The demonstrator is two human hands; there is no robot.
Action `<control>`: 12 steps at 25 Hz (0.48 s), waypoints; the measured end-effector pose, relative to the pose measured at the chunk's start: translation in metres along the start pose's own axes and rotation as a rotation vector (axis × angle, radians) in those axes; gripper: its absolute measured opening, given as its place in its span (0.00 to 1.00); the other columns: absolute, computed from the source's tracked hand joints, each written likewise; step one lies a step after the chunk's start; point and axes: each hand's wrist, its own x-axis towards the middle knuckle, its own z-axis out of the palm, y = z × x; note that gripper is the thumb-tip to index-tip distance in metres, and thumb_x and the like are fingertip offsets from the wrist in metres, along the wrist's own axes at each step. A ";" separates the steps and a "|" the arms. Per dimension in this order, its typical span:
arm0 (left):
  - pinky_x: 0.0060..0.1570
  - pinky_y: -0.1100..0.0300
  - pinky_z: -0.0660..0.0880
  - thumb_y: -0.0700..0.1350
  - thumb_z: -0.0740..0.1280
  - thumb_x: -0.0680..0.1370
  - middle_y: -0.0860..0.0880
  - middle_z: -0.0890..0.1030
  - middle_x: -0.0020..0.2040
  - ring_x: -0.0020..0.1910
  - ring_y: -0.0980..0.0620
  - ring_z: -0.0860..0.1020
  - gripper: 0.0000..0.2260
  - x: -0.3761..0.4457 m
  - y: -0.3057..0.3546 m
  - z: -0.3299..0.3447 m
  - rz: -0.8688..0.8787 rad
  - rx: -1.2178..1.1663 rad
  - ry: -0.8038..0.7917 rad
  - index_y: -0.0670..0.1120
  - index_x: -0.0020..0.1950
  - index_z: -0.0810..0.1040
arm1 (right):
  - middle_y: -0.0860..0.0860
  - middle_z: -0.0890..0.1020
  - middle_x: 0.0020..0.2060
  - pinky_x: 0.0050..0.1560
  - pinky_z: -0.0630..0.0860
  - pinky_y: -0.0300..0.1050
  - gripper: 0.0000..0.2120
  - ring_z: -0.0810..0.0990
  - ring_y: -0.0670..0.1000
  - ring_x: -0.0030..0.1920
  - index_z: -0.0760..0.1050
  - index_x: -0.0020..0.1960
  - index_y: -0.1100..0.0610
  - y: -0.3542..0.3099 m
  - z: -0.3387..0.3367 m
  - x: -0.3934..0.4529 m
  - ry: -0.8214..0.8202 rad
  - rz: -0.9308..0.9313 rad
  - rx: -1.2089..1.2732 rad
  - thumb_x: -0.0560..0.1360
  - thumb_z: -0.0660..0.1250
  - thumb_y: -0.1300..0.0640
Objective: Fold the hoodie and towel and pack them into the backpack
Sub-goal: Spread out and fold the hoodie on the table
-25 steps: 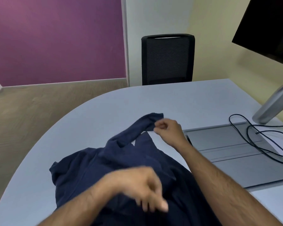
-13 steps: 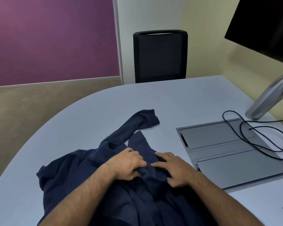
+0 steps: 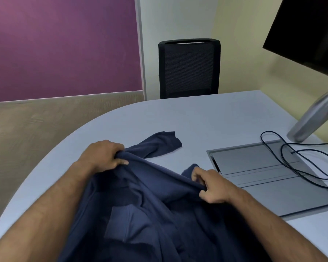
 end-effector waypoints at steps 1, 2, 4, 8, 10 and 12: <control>0.37 0.55 0.67 0.66 0.69 0.73 0.57 0.73 0.34 0.39 0.51 0.73 0.19 -0.001 -0.004 -0.003 -0.027 0.015 -0.006 0.53 0.38 0.69 | 0.46 0.75 0.30 0.30 0.67 0.42 0.09 0.72 0.45 0.31 0.68 0.38 0.49 0.007 -0.002 0.000 -0.085 0.045 -0.077 0.60 0.62 0.59; 0.37 0.55 0.67 0.67 0.69 0.72 0.56 0.74 0.34 0.39 0.51 0.74 0.21 -0.001 -0.009 -0.006 -0.053 0.026 -0.020 0.52 0.37 0.70 | 0.47 0.75 0.29 0.29 0.67 0.42 0.06 0.73 0.47 0.31 0.69 0.34 0.51 0.014 -0.006 0.000 -0.149 0.104 -0.150 0.59 0.62 0.60; 0.34 0.56 0.67 0.71 0.72 0.67 0.55 0.75 0.32 0.35 0.53 0.74 0.24 0.000 -0.021 -0.011 -0.090 0.012 -0.058 0.51 0.34 0.71 | 0.51 0.75 0.27 0.28 0.66 0.44 0.03 0.75 0.51 0.31 0.70 0.31 0.57 0.028 -0.018 0.000 -0.164 0.237 -0.201 0.56 0.60 0.61; 0.31 0.59 0.69 0.76 0.73 0.54 0.52 0.77 0.26 0.29 0.55 0.75 0.31 0.003 -0.041 -0.027 -0.109 -0.147 -0.245 0.48 0.31 0.76 | 0.48 0.74 0.22 0.26 0.66 0.40 0.03 0.73 0.50 0.26 0.72 0.28 0.55 0.035 -0.071 -0.005 -0.214 0.349 0.054 0.56 0.61 0.61; 0.34 0.59 0.73 0.67 0.81 0.57 0.54 0.80 0.29 0.32 0.56 0.78 0.23 0.013 -0.046 -0.036 -0.123 -0.181 -0.327 0.50 0.32 0.79 | 0.49 0.70 0.23 0.27 0.58 0.40 0.02 0.67 0.51 0.27 0.67 0.26 0.55 0.032 -0.102 -0.001 -0.281 0.399 0.167 0.54 0.60 0.59; 0.39 0.57 0.75 0.56 0.81 0.66 0.50 0.81 0.34 0.37 0.50 0.79 0.15 0.034 -0.044 -0.042 -0.187 -0.154 -0.263 0.50 0.33 0.78 | 0.49 0.72 0.26 0.29 0.60 0.42 0.03 0.68 0.53 0.30 0.68 0.28 0.54 0.031 -0.129 0.017 -0.089 0.466 0.090 0.56 0.61 0.56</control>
